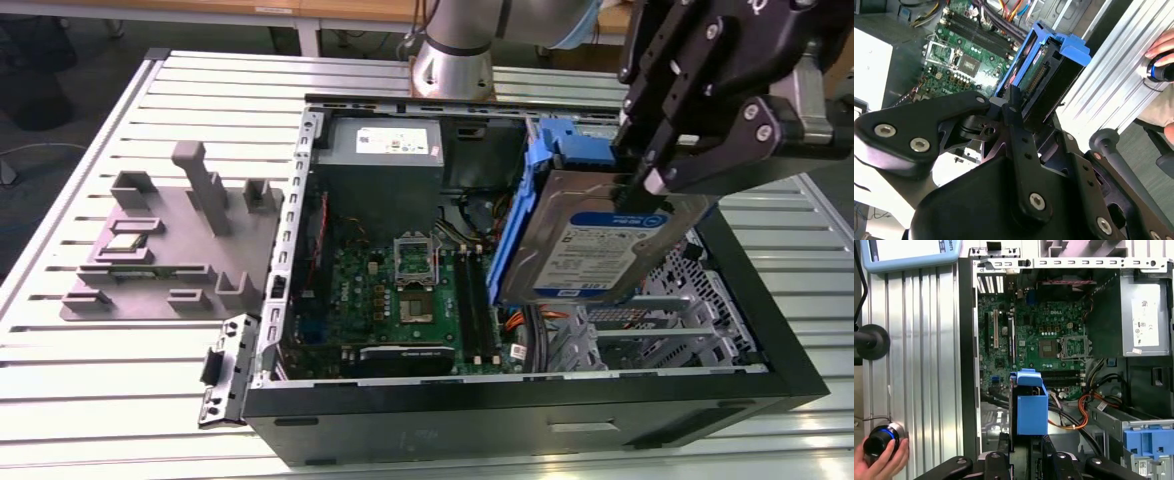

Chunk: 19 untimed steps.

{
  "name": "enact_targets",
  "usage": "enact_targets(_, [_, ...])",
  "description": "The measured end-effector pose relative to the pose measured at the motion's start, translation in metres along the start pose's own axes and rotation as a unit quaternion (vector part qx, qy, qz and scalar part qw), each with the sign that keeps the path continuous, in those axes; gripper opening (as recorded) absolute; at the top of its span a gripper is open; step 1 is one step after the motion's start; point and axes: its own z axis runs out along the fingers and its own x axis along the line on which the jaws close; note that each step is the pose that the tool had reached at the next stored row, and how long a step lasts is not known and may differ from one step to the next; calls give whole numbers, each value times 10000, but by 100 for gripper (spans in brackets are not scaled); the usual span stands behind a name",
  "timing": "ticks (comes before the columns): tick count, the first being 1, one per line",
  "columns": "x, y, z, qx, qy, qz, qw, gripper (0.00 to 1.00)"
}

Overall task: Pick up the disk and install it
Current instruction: 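Pick up the disk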

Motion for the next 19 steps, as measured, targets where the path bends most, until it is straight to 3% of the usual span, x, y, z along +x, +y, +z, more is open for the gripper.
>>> enact_targets(19, [-24,-614,71,-71,2,-5,10000,35])
